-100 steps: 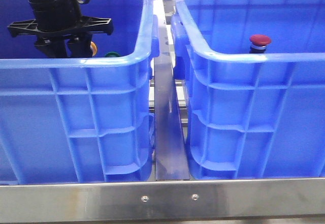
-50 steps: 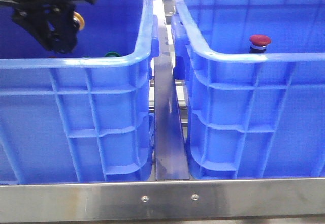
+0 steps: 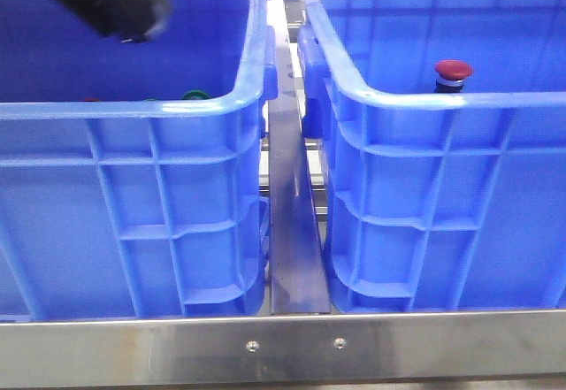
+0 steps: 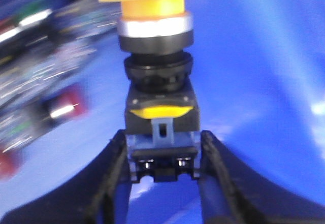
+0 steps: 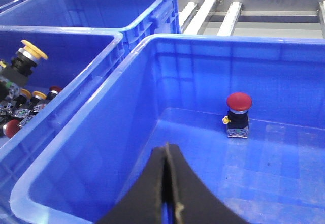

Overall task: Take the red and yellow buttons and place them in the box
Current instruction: 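Lift the yellow button and pass it to the right gripper between bins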

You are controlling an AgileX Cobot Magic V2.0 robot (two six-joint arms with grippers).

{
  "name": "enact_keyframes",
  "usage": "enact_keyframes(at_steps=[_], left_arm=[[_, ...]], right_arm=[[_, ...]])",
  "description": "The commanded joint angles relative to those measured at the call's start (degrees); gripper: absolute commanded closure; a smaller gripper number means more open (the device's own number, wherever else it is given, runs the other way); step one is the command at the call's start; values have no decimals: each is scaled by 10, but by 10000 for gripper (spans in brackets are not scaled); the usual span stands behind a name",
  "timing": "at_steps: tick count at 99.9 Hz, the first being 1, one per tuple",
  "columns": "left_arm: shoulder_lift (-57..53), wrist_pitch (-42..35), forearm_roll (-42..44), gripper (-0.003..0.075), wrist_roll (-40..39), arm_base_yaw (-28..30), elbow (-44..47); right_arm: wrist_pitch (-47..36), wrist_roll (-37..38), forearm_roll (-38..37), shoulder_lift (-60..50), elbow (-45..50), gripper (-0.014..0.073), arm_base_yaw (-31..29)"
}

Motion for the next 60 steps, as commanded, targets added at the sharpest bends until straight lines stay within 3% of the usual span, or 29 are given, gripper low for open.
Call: enact_keyframes(at_steps=[1, 13, 39, 46, 60], left_arm=[[-25, -30, -78, 608, 89, -23, -14], [-24, -30, -127, 608, 179, -56, -14], [-19, -29, -127, 608, 201, -95, -14], [-17, -29, -127, 608, 204, -96, -14], [-17, -29, -127, 608, 204, -96, -14]], right_arm=[[-18, -3, 4, 1, -15, 663, -2], [-18, -3, 4, 1, -15, 663, -2], [-20, -3, 4, 6, -15, 628, -2], [-8, -3, 4, 13, -19, 505, -1], [28, -3, 6, 46, -39, 43, -1]])
